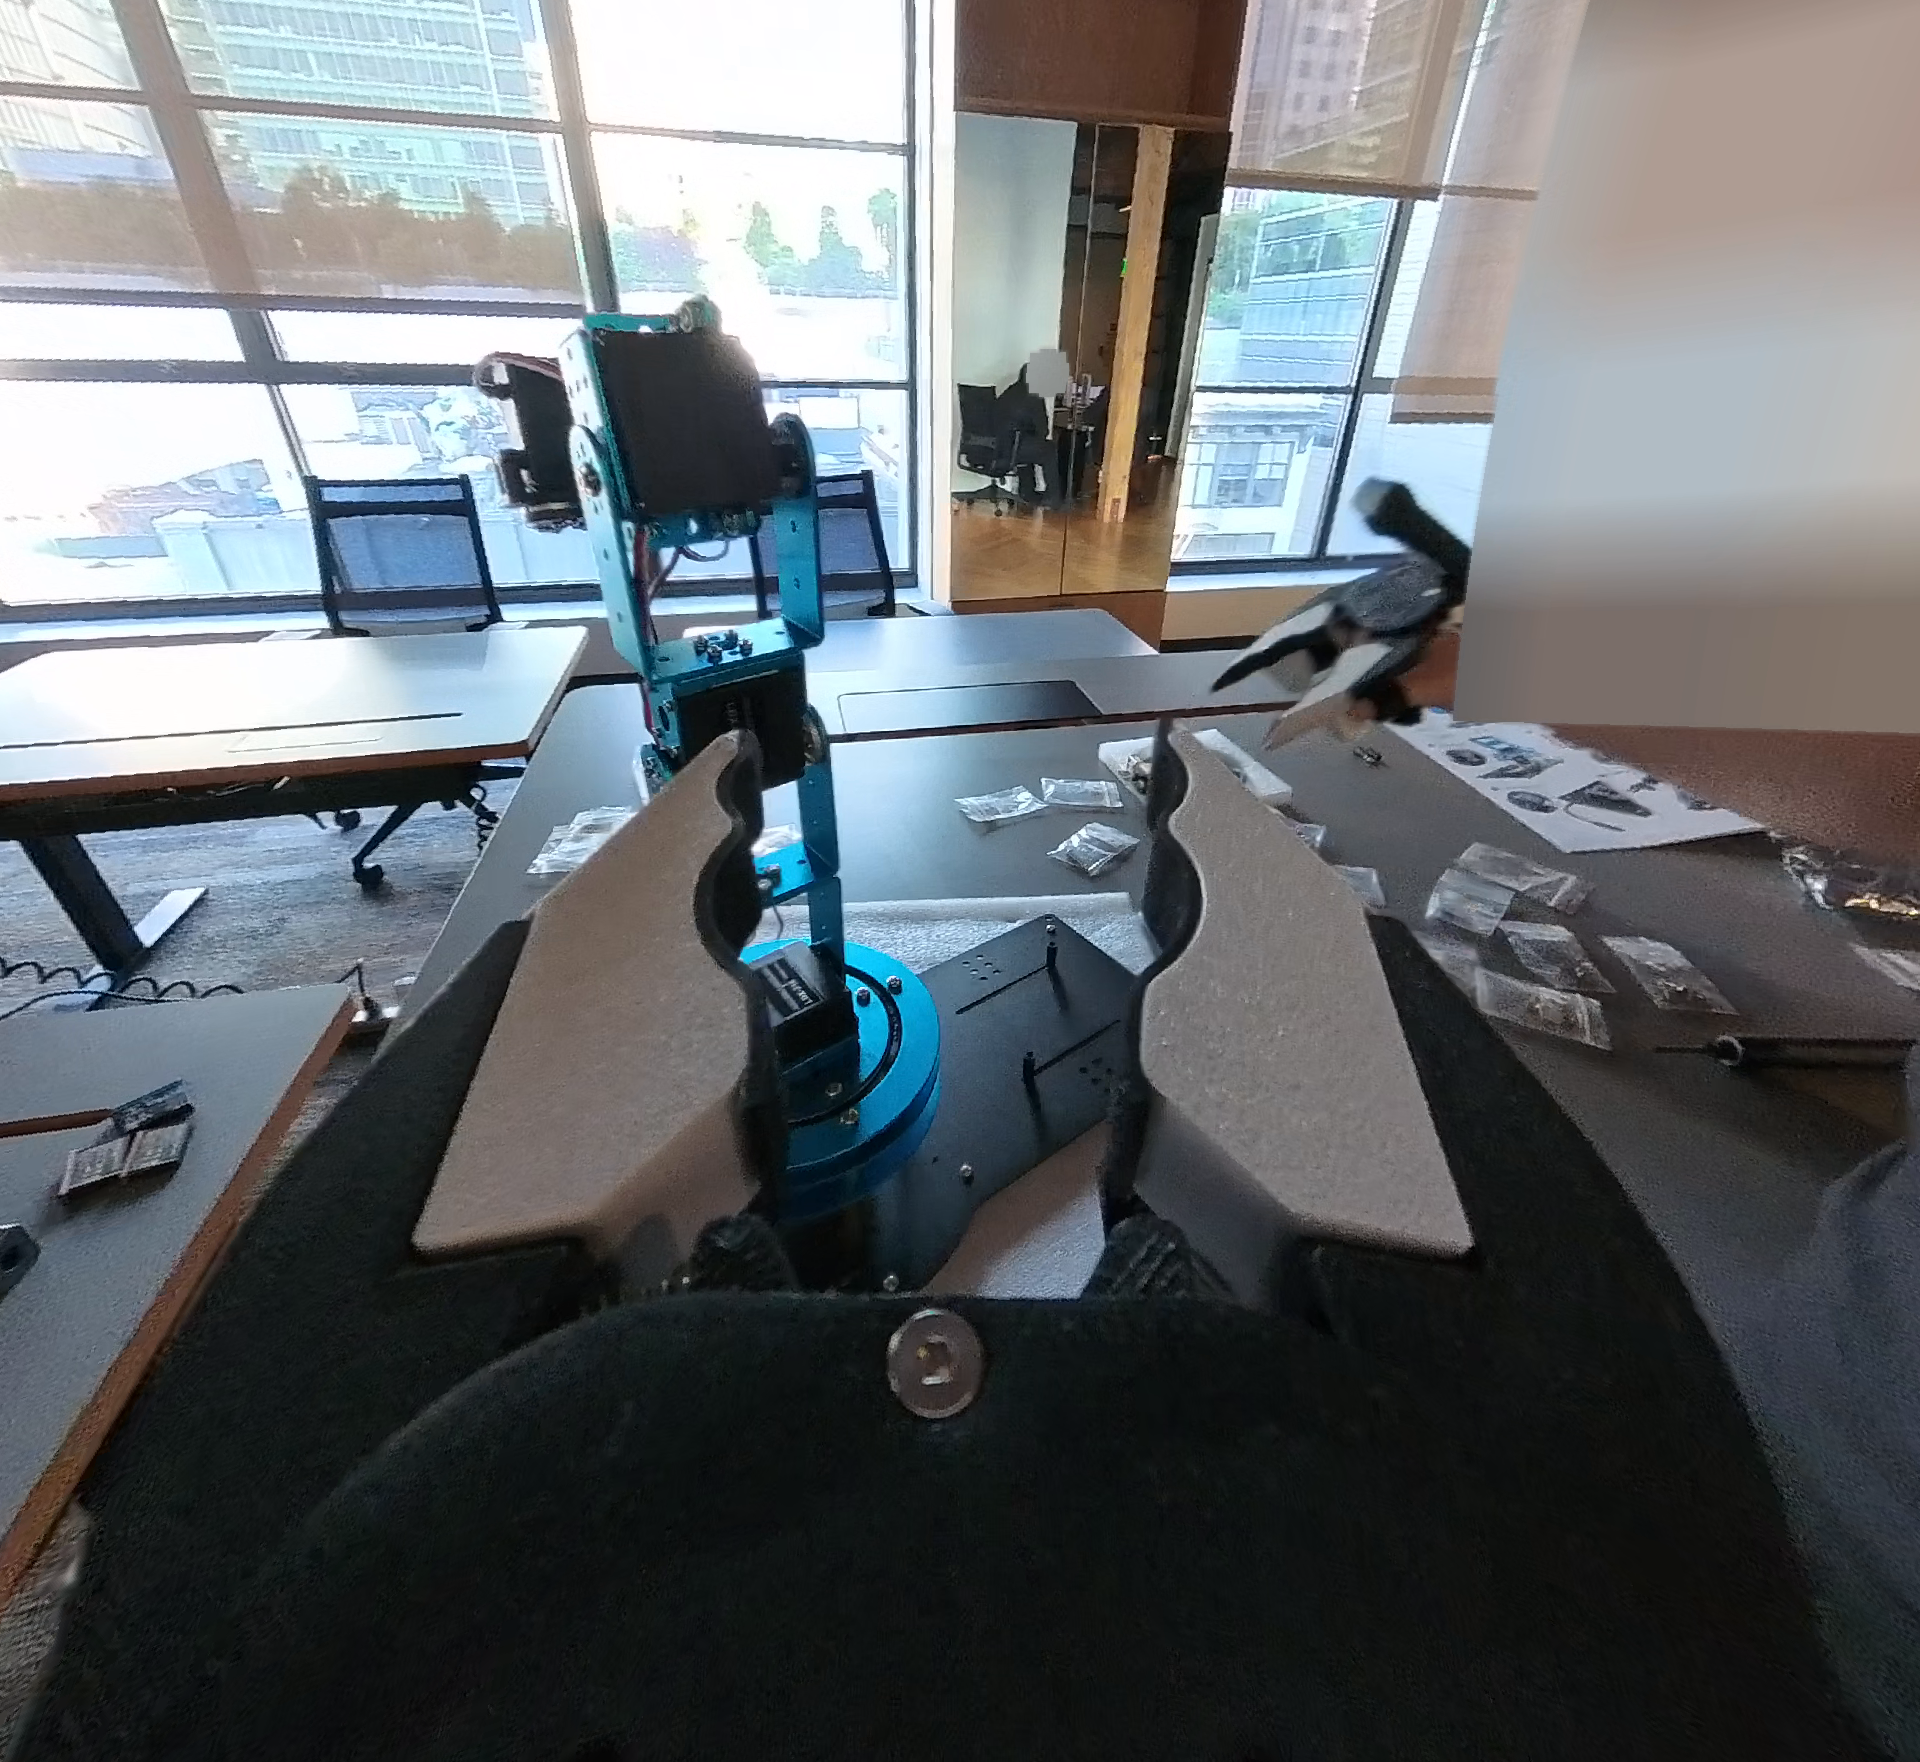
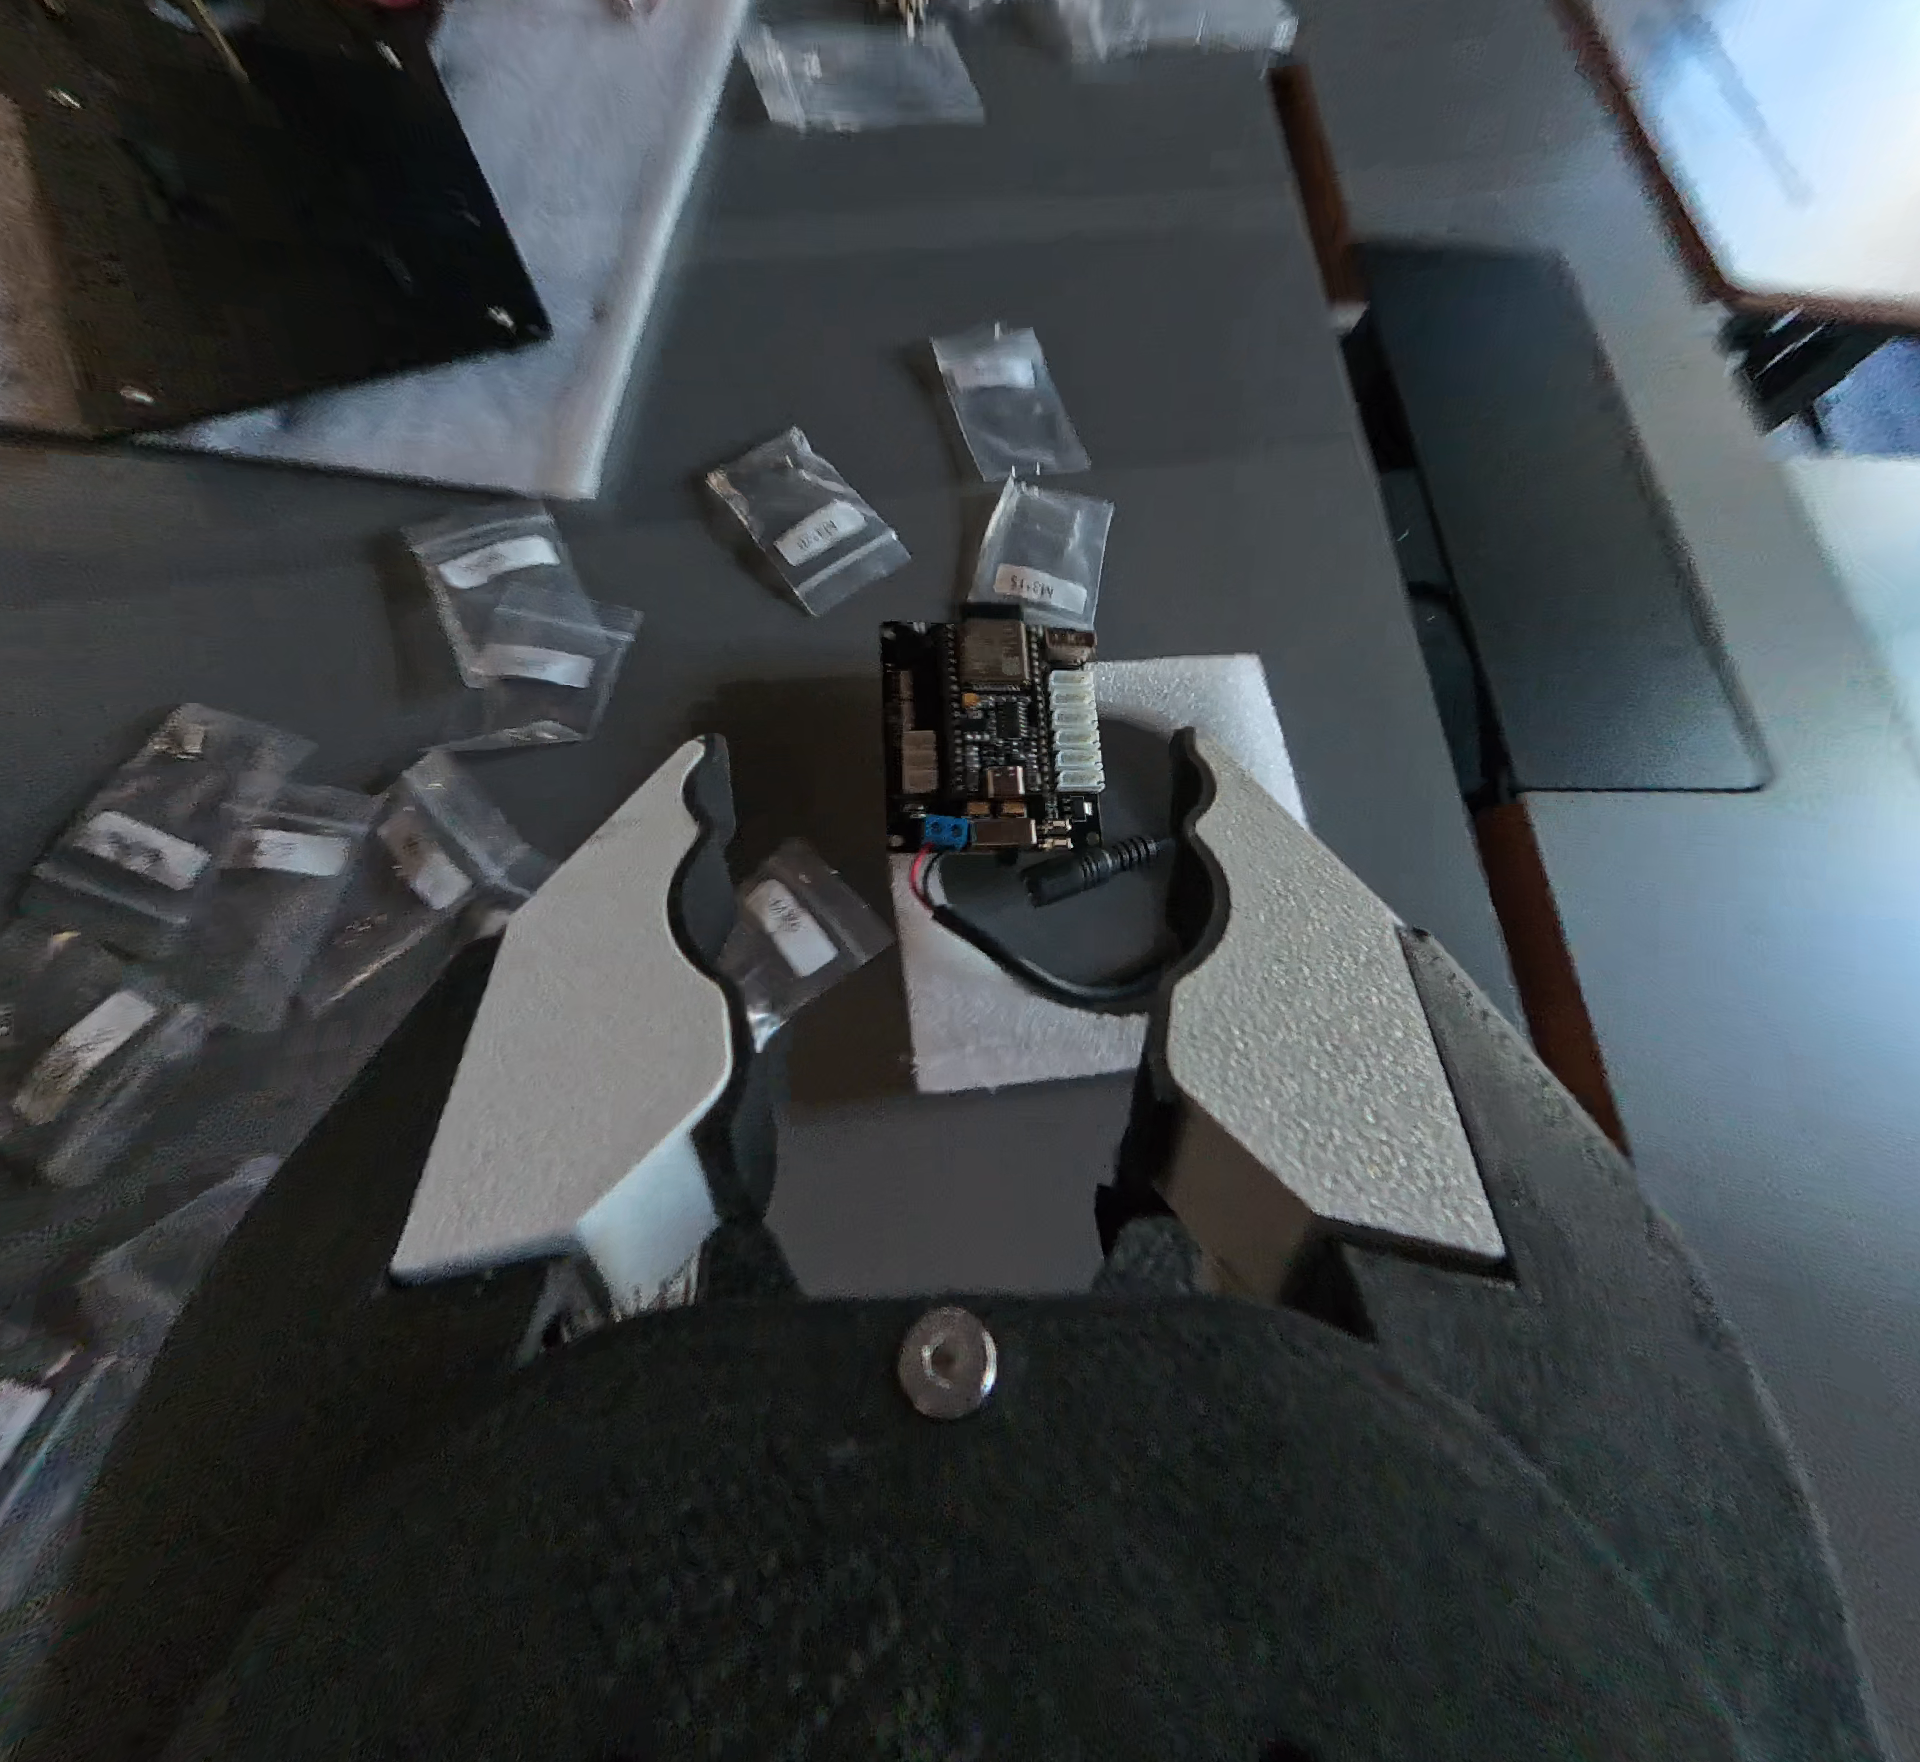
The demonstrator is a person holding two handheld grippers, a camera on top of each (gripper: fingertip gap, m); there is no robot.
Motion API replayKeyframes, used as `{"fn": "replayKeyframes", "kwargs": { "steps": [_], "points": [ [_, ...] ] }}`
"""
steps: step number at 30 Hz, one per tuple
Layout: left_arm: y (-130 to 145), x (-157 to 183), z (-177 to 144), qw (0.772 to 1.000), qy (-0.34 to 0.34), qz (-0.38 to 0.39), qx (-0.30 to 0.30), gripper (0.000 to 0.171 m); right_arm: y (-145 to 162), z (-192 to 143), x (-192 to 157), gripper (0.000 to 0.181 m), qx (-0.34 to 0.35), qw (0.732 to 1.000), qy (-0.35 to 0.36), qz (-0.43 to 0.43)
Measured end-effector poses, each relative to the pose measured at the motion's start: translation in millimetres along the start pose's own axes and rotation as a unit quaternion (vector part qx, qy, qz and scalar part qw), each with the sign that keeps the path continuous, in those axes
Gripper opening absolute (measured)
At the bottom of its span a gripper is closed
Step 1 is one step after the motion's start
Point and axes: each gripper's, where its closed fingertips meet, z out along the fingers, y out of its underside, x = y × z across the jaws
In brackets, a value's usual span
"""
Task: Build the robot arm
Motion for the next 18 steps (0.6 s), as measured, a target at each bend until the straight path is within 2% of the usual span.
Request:
{"fn": "replayKeyframes", "kwargs": {
  "steps": [3,6,8,14,18],
  "points": [
    [-4,2,-5,1.000,-0.004,0.005,0.013,0.074,-30,-63,-27,0.086,0.091,0.992,0.069,-0.056],
    [-11,9,-7,0.999,0.001,0.004,0.035,0.075,-54,-144,-64,0.090,0.160,0.962,0.190,-0.117],
    [-18,16,-6,0.999,0.003,0.014,0.048,0.075,-60,-195,-96,0.094,0.181,0.938,0.259,-0.140],
    [-53,60,11,0.994,0.045,0.037,0.090,0.077,-37,-331,-158,0.088,0.234,0.857,0.441,-0.131],
    [-78,109,29,0.986,0.097,0.060,0.119,0.074,-18,-407,-193,0.068,0.244,0.768,0.558,-0.198]
  ]
}}
